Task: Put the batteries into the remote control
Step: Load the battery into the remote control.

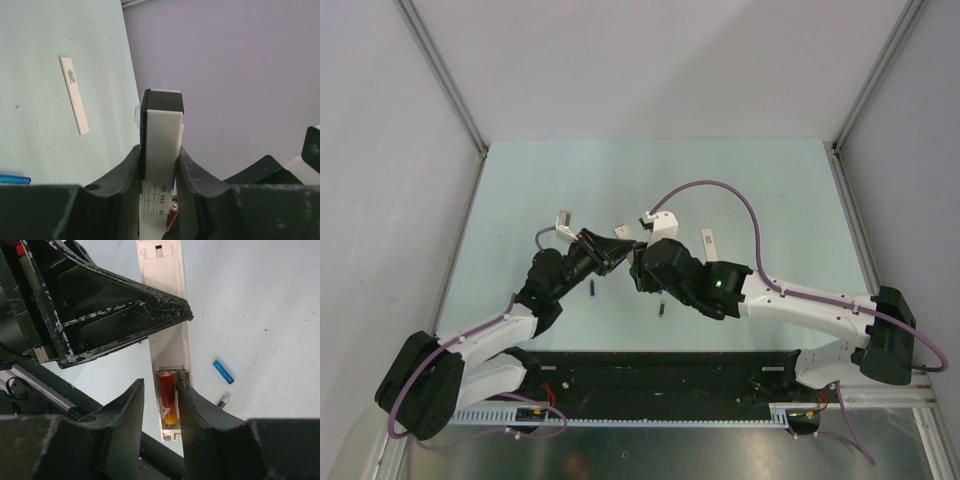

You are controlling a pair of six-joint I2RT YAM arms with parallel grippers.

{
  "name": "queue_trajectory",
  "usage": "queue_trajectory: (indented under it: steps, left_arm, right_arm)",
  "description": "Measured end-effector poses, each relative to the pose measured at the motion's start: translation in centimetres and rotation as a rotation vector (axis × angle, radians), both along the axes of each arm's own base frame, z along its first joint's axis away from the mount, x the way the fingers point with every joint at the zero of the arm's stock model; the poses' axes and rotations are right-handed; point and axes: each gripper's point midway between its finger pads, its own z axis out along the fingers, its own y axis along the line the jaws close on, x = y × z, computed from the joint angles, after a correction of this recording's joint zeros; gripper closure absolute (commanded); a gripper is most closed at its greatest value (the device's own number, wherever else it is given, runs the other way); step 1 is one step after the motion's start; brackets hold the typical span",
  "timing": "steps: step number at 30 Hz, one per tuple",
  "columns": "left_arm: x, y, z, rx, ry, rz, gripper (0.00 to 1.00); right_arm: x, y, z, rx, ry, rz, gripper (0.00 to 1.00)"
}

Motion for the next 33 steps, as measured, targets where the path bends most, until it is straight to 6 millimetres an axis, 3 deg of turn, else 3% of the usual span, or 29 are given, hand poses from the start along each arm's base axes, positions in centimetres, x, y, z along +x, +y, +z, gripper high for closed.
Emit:
queue_trajectory:
  steps: [24, 33]
  left_arm:
    - [-0.5, 0.2, 1.9, -0.064, -0.042, -0.002, 1.0]
    - [-0.8, 0.3, 1.9, -0.077, -0.036, -0.005, 1.0]
  right_arm:
    - [-0.9, 0.4, 2.3, -0.004, -0.018, 0.015, 0.53]
    - [-1.3, 0.6, 2.2, -0.021, -0.024, 0.02, 0.53]
